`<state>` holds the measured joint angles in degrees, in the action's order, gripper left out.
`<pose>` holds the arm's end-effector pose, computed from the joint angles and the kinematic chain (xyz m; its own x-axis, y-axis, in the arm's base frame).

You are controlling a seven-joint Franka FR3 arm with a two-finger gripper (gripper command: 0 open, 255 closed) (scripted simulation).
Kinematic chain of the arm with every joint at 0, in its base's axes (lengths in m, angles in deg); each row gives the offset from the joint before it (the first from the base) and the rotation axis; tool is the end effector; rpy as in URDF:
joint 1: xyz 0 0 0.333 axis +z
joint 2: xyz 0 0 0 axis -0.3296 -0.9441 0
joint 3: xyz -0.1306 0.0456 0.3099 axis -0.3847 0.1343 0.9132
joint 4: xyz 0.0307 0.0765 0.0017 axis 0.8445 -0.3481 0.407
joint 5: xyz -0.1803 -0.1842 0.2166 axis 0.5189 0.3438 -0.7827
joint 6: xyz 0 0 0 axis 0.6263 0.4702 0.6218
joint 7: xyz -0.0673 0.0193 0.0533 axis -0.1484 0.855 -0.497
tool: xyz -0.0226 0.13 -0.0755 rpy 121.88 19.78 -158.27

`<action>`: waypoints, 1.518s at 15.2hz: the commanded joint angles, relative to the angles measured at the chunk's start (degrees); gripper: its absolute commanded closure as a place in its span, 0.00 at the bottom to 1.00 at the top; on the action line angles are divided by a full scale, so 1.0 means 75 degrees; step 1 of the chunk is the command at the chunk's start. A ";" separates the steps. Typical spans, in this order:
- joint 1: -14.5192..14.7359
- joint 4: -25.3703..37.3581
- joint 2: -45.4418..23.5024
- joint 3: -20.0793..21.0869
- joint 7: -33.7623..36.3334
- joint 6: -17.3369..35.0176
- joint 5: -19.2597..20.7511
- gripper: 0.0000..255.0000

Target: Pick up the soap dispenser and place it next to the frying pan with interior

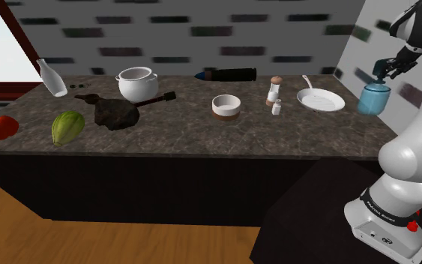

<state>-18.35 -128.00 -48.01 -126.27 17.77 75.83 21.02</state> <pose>0.2264 -0.5976 0.4154 0.7325 -0.6142 0.2936 -0.6438 -0.7652 0.0055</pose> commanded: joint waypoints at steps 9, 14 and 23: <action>-0.0023 -0.0089 -0.0066 0.0048 -0.0080 0.0147 -0.0091 1.00; -0.0024 -0.0085 -0.0068 0.0048 -0.0078 0.0146 -0.0092 0.00; 0.0206 -0.0050 0.0599 -0.0271 0.0239 -0.0403 0.0477 0.00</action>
<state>-16.84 -128.32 -43.61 -128.26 19.54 72.86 24.52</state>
